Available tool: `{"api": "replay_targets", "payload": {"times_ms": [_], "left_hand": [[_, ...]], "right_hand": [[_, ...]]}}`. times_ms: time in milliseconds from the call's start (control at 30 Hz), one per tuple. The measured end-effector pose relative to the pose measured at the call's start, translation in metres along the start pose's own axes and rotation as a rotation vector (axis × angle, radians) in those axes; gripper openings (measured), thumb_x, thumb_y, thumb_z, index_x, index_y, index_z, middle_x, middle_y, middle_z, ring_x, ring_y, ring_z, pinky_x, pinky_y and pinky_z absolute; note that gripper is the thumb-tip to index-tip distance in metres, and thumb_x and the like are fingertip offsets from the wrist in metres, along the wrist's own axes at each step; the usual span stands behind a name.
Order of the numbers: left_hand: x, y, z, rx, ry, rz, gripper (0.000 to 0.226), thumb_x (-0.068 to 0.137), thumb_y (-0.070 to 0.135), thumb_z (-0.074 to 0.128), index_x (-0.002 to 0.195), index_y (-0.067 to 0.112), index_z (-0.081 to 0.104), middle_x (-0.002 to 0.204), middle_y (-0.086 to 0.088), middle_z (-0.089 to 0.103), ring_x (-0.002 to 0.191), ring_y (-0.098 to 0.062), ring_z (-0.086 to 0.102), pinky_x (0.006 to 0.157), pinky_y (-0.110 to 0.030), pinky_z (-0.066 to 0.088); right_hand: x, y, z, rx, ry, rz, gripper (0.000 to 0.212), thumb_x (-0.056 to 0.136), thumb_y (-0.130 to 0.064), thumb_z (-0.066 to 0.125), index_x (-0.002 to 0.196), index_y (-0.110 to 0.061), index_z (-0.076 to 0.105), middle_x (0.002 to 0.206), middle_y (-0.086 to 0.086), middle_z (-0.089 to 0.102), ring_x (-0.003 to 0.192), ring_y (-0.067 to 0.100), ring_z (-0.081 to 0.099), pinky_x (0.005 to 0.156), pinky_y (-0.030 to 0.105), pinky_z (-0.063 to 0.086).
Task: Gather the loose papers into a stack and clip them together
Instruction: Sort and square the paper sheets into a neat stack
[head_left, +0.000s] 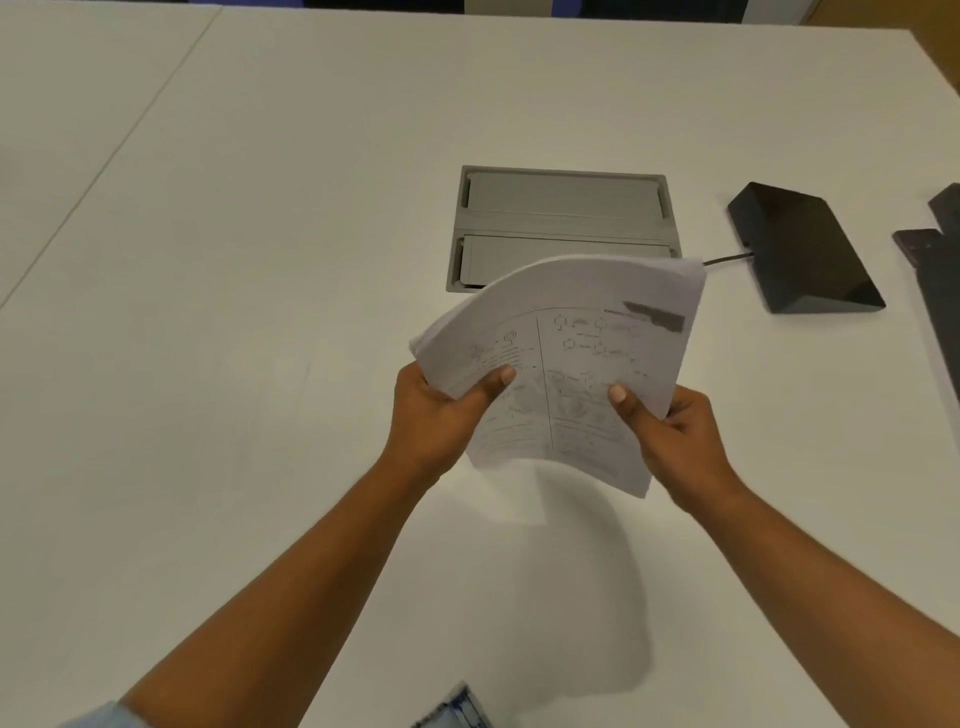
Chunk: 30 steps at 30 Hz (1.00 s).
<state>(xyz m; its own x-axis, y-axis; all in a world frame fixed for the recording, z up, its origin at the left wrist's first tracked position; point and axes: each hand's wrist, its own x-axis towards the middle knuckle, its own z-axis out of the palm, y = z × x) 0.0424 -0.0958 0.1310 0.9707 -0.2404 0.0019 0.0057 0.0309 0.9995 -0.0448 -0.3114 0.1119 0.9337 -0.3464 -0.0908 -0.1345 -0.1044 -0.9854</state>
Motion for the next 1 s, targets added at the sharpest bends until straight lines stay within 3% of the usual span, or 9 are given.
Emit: {"api": "replay_targets", "payload": {"times_ms": [67, 133, 233, 367, 467, 600, 733, 900, 1000], "left_hand": [[0.001, -0.017, 0.001, 0.053, 0.005, -0.057, 0.033, 0.082, 0.023, 0.079, 0.101, 0.047, 0.068, 0.097, 0.009, 0.076, 0.097, -0.012, 0.071, 0.073, -0.030, 0.063], [-0.001, -0.033, -0.002, 0.106, 0.005, -0.087, 0.027, 0.085, 0.020, 0.077, 0.105, 0.036, 0.068, 0.099, 0.007, 0.075, 0.094, -0.013, 0.072, 0.074, -0.033, 0.064], [-0.005, -0.045, -0.007, 0.146, -0.066, -0.052, 0.028, 0.088, 0.016, 0.074, 0.106, 0.037, 0.067, 0.095, 0.008, 0.075, 0.091, -0.009, 0.072, 0.076, -0.038, 0.063], [-0.004, -0.035, -0.011, 0.142, -0.100, 0.025, 0.034, 0.090, 0.027, 0.071, 0.093, 0.060, 0.065, 0.073, 0.011, 0.069, 0.067, -0.012, 0.063, 0.066, -0.037, 0.059], [0.003, -0.027, -0.015, 0.143, -0.156, 0.118, 0.038, 0.089, 0.030, 0.069, 0.102, 0.065, 0.060, 0.080, 0.023, 0.068, 0.072, -0.002, 0.063, 0.064, -0.030, 0.058], [0.010, -0.037, -0.018, 0.119, -0.143, 0.056, 0.046, 0.082, 0.023, 0.079, 0.110, 0.056, 0.062, 0.097, 0.033, 0.070, 0.095, 0.006, 0.068, 0.071, -0.012, 0.056], [0.021, -0.036, -0.026, 0.089, -0.149, 0.128, 0.064, 0.077, 0.028, 0.083, 0.134, 0.034, 0.053, 0.113, 0.023, 0.069, 0.108, -0.001, 0.066, 0.078, -0.019, 0.059], [0.034, -0.012, -0.029, 0.068, -0.172, 0.104, 0.033, 0.073, 0.039, 0.077, 0.104, 0.050, 0.070, 0.102, 0.019, 0.076, 0.099, -0.014, 0.073, 0.077, -0.035, 0.063], [0.032, -0.002, -0.023, 0.081, -0.230, 0.081, 0.033, 0.072, 0.038, 0.076, 0.101, 0.053, 0.071, 0.097, 0.021, 0.075, 0.096, -0.011, 0.072, 0.072, -0.029, 0.063]], "right_hand": [[-0.003, 0.015, 0.006, -0.037, 0.028, 0.032, 0.018, 0.081, -0.039, 0.070, 0.096, -0.032, 0.076, 0.094, -0.004, 0.079, 0.091, 0.018, 0.073, 0.070, 0.037, 0.062], [-0.008, 0.026, 0.012, -0.107, 0.045, 0.037, 0.017, 0.082, -0.032, 0.074, 0.091, -0.046, 0.074, 0.084, -0.008, 0.076, 0.086, 0.011, 0.072, 0.075, 0.047, 0.057], [-0.014, 0.023, 0.016, -0.148, 0.096, 0.022, 0.036, 0.078, -0.035, 0.075, 0.089, -0.067, 0.063, 0.083, -0.029, 0.071, 0.081, -0.010, 0.066, 0.072, 0.032, 0.059], [-0.017, 0.011, 0.018, -0.067, 0.241, -0.041, 0.036, 0.080, -0.032, 0.074, 0.111, -0.045, 0.062, 0.098, -0.028, 0.071, 0.095, -0.007, 0.065, 0.081, 0.018, 0.056], [-0.013, -0.001, 0.018, -0.038, 0.258, -0.117, 0.040, 0.082, -0.023, 0.073, 0.116, -0.039, 0.060, 0.105, -0.032, 0.068, 0.103, -0.008, 0.063, 0.079, 0.006, 0.049], [-0.004, 0.002, 0.021, -0.046, 0.213, -0.092, 0.040, 0.078, -0.025, 0.078, 0.105, -0.053, 0.067, 0.104, -0.029, 0.072, 0.101, -0.003, 0.067, 0.082, 0.015, 0.055], [0.005, 0.013, 0.020, -0.016, 0.127, -0.075, 0.042, 0.076, -0.027, 0.079, 0.107, -0.054, 0.067, 0.110, -0.022, 0.072, 0.106, 0.005, 0.067, 0.084, 0.024, 0.057], [0.013, 0.000, 0.011, -0.052, 0.023, -0.120, 0.053, 0.075, -0.028, 0.080, 0.113, -0.058, 0.060, 0.112, -0.027, 0.069, 0.108, 0.000, 0.064, 0.078, 0.016, 0.055], [0.017, -0.010, 0.011, -0.088, -0.022, -0.143, 0.055, 0.075, -0.025, 0.079, 0.109, -0.063, 0.059, 0.108, -0.032, 0.068, 0.105, -0.006, 0.063, 0.075, 0.013, 0.054]]}}
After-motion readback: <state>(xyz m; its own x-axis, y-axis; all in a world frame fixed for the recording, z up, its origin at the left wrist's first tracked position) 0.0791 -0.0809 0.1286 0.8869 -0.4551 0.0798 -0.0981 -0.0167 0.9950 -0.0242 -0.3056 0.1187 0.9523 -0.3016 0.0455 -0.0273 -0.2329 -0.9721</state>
